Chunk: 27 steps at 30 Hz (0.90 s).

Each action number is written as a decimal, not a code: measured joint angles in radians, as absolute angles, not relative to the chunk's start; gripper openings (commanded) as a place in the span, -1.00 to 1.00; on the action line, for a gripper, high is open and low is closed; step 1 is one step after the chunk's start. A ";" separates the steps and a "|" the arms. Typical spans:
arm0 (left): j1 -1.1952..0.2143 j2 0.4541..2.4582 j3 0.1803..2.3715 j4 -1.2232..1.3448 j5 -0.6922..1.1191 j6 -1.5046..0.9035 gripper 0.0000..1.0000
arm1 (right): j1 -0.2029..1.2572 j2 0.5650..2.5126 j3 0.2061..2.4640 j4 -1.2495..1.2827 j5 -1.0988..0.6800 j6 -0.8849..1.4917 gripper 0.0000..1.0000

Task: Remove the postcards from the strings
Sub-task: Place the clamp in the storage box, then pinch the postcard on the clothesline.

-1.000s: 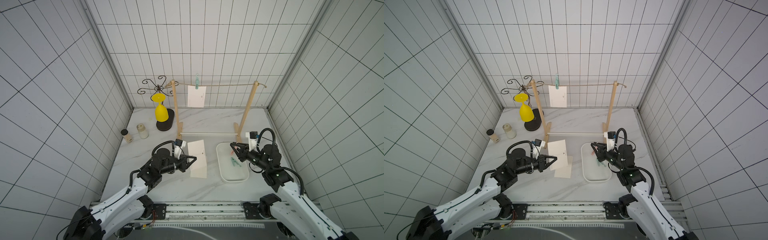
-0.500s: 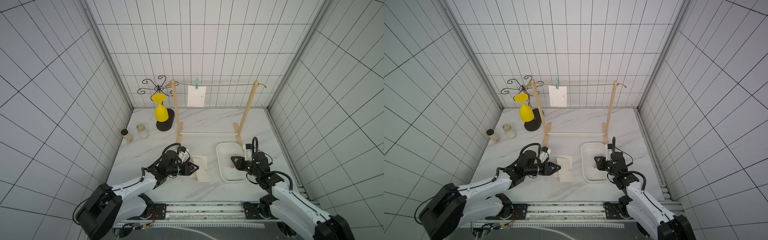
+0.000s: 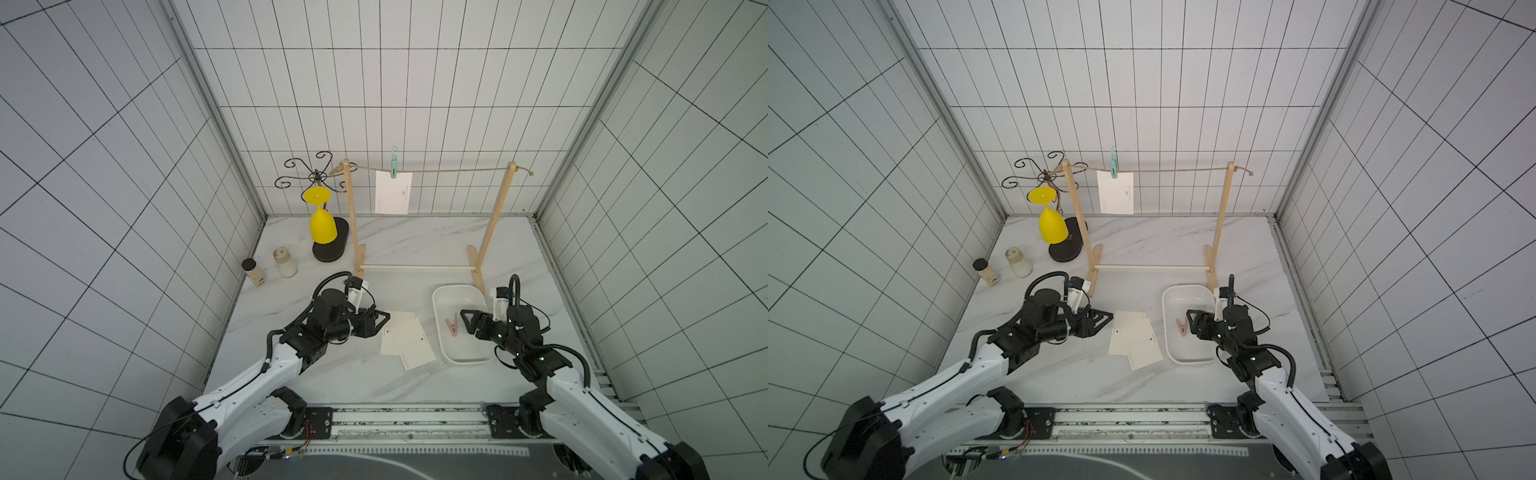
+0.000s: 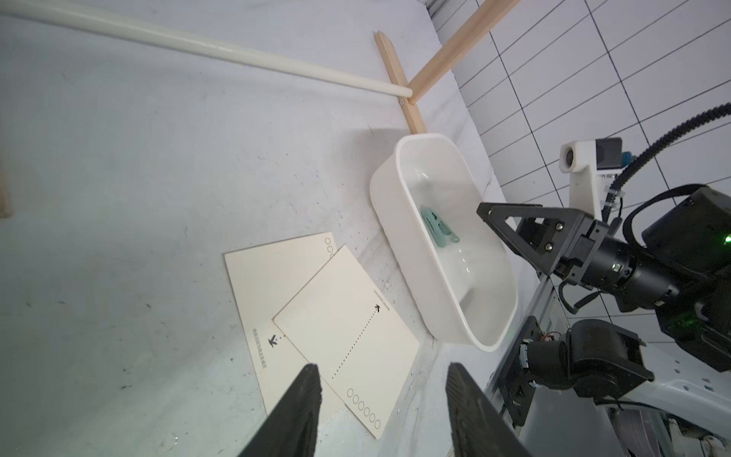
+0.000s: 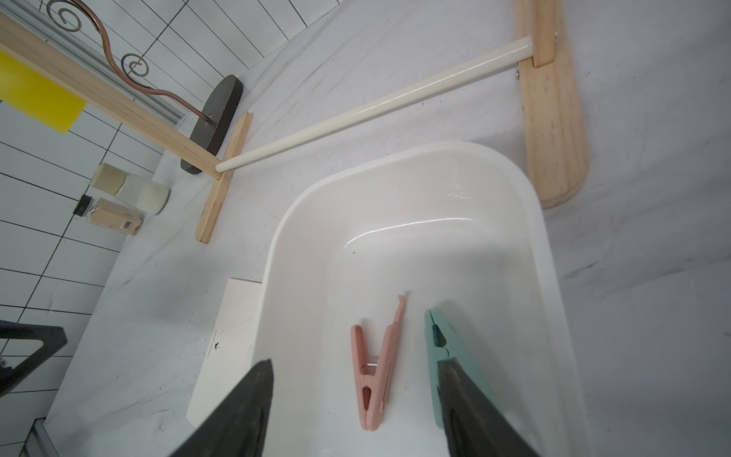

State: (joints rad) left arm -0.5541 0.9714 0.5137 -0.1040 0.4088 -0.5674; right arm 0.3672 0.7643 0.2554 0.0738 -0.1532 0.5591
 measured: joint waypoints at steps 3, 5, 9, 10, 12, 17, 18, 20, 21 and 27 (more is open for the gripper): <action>-0.546 0.936 0.550 -0.117 0.355 -0.549 0.03 | 0.367 0.761 0.300 0.038 -0.149 0.532 0.43; -0.542 0.910 0.578 -0.115 0.311 -0.533 0.05 | 0.367 0.762 0.362 0.018 -0.149 0.505 0.70; -0.512 0.886 0.634 -0.088 0.233 -0.506 0.15 | 0.367 0.801 0.539 0.006 -0.160 0.441 0.84; -0.496 0.888 0.651 -0.078 0.223 -0.500 0.16 | 0.367 0.817 0.584 0.007 -0.170 0.426 0.84; -0.463 0.902 0.688 -0.058 0.214 -0.492 0.17 | 0.367 0.849 0.661 0.010 -0.197 0.399 0.84; -0.416 1.006 0.823 -0.008 0.213 -0.453 0.24 | 0.367 0.940 0.816 0.044 -0.317 0.352 0.84; -0.416 1.025 0.849 -0.002 0.212 -0.445 0.26 | 0.367 0.958 0.843 0.049 -0.338 0.347 0.84; -0.409 1.065 0.902 0.010 0.209 -0.425 0.29 | 0.368 1.009 0.921 0.058 -0.387 0.338 0.84; -0.406 1.080 0.924 0.014 0.210 -0.418 0.30 | 0.368 1.029 0.954 0.061 -0.403 0.334 0.84; -0.376 1.160 1.031 0.050 0.212 -0.376 0.36 | 0.368 1.137 1.174 0.099 -0.495 0.303 0.84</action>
State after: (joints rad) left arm -0.3763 1.1603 1.0309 0.0498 0.2119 -0.3759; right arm 0.3676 1.1374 1.1744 0.0986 -0.4953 0.3031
